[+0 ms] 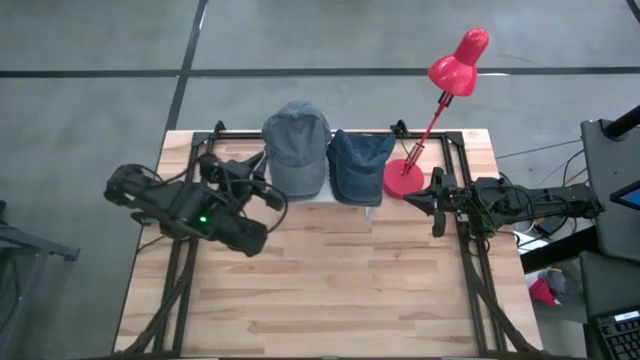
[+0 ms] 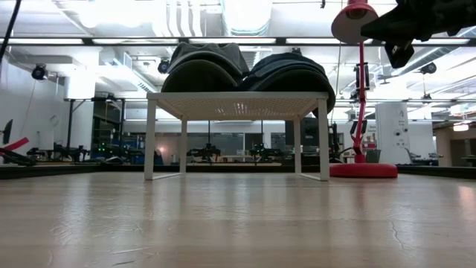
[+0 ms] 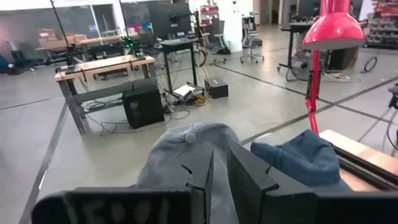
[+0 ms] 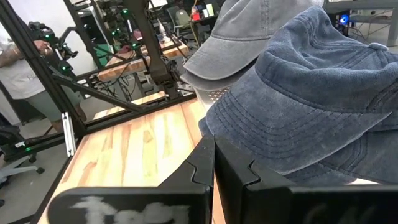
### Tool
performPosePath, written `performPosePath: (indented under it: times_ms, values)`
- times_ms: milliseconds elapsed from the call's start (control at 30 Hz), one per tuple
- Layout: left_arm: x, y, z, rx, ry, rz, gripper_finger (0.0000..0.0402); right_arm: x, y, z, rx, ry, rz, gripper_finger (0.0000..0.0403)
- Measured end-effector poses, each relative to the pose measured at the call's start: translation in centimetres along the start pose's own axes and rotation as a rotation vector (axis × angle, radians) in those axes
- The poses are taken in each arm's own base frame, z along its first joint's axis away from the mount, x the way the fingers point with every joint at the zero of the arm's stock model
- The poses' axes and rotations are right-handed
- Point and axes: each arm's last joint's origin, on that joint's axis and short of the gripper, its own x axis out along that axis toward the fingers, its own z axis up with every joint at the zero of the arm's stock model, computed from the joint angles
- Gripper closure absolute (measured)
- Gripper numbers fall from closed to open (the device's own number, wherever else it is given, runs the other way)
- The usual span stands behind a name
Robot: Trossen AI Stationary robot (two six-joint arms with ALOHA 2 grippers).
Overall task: Pick & Place hat
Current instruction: Return to Home Position
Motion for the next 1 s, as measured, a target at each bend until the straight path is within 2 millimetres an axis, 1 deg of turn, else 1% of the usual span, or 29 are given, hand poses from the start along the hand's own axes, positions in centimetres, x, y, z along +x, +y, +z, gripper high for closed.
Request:
performPosePath:
  times_ms: [200, 333, 467, 667, 867, 1000]
  values:
    - [-0.4, 2.3, -0.2, 0.014, 0.091, -0.032, 0.0351, 0.0, 0.0, 0.0, 0.0, 0.0, 0.0, 0.0394]
    - [-0.5, 3.0, -1.3, 0.042, 0.105, -0.036, 0.0351, 0.0, 0.0, 0.0, 0.0, 0.0, 0.0, 0.0394]
    - [-0.6, 4.1, -3.1, -0.011, 0.111, -0.032, 0.0351, 0.0, 0.0, 0.0, 0.0, 0.001, 0.0, 0.0394]
    - [-1.1, 5.9, -6.5, -0.066, 0.116, -0.059, 0.0355, 0.0, 0.0, 0.0, 0.001, 0.001, 0.0, 0.0394]
    - [-1.3, 7.2, -9.8, -0.101, 0.118, -0.098, 0.0377, 0.0, 0.0, 0.0, 0.003, 0.001, 0.0, 0.0394]
    - [-1.3, 8.0, -11.7, -0.141, 0.119, -0.12, 0.0395, 0.0, 0.0, 0.0, 0.003, 0.001, 0.0, 0.0394]
